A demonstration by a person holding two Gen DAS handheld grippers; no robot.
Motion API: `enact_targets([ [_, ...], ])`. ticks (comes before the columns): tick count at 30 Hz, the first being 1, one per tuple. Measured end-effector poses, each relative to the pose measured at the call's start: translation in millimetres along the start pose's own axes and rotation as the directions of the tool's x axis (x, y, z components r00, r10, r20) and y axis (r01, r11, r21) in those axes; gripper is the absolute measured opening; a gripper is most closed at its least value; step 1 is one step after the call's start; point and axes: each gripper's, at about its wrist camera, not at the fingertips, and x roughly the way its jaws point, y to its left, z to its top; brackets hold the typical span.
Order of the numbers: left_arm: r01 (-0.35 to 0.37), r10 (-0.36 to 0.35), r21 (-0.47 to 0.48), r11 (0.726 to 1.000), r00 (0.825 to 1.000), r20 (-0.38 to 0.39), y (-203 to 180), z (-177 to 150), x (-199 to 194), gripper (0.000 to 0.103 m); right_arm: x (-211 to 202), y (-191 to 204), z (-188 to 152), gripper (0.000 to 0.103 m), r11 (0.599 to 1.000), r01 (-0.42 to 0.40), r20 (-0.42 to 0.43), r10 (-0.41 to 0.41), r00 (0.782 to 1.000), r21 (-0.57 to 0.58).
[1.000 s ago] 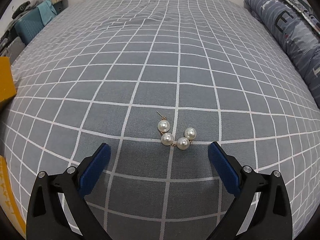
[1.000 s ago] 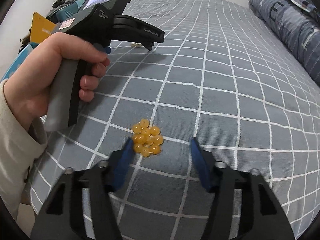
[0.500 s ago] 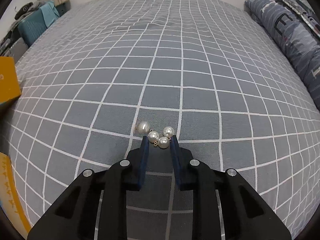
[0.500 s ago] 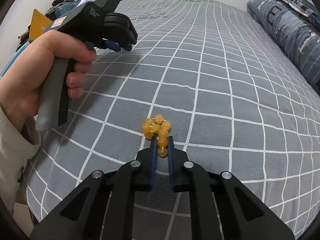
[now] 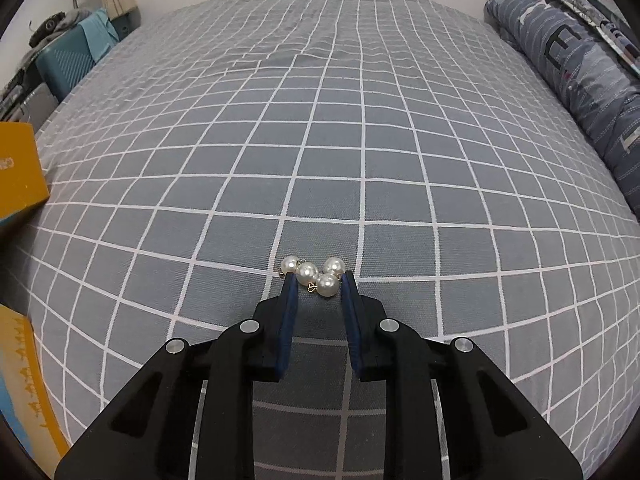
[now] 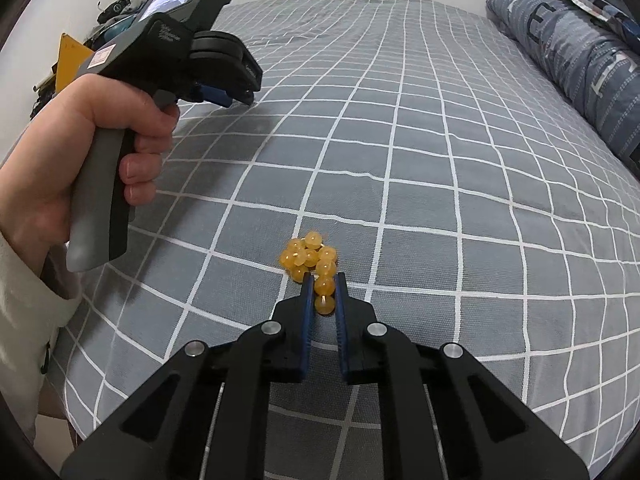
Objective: Organize jewelry
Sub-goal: 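Grasp pearl earrings with left tool while right tool grasps amber bead bracelet, then lift both held items and carry them toward the white box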
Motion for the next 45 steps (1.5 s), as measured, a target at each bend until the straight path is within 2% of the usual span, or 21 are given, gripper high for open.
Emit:
enact_targets([
  [18, 0.041, -0.043, 0.03, 0.999, 0.998, 0.036, 6.7, -17.4, -47.4, 0.022, -31.0, 2.1, 4.9, 0.009, 0.999, -0.003, 0.083, -0.001, 0.997, 0.052],
  [27, 0.053, -0.057, 0.051, 0.997, 0.996, 0.072, 15.4, -29.2, -83.3, 0.022, -51.9, 9.5, 3.8, 0.009, 0.998, 0.011, 0.125, -0.018, 0.992, 0.057],
  [39, 0.069, -0.073, 0.036, 0.997, 0.991, 0.109, 35.5, -66.6, -123.5, 0.022, -80.7, 21.4, -1.1, 0.009, 0.998, 0.029, 0.176, -0.039, 0.984, 0.056],
  [45, 0.074, -0.076, 0.017, 0.997, 0.986, 0.151, 48.2, -95.9, -151.1, 0.022, -92.4, 28.4, -3.3, 0.009, 0.998, 0.043, 0.204, -0.052, 0.978, 0.044],
])
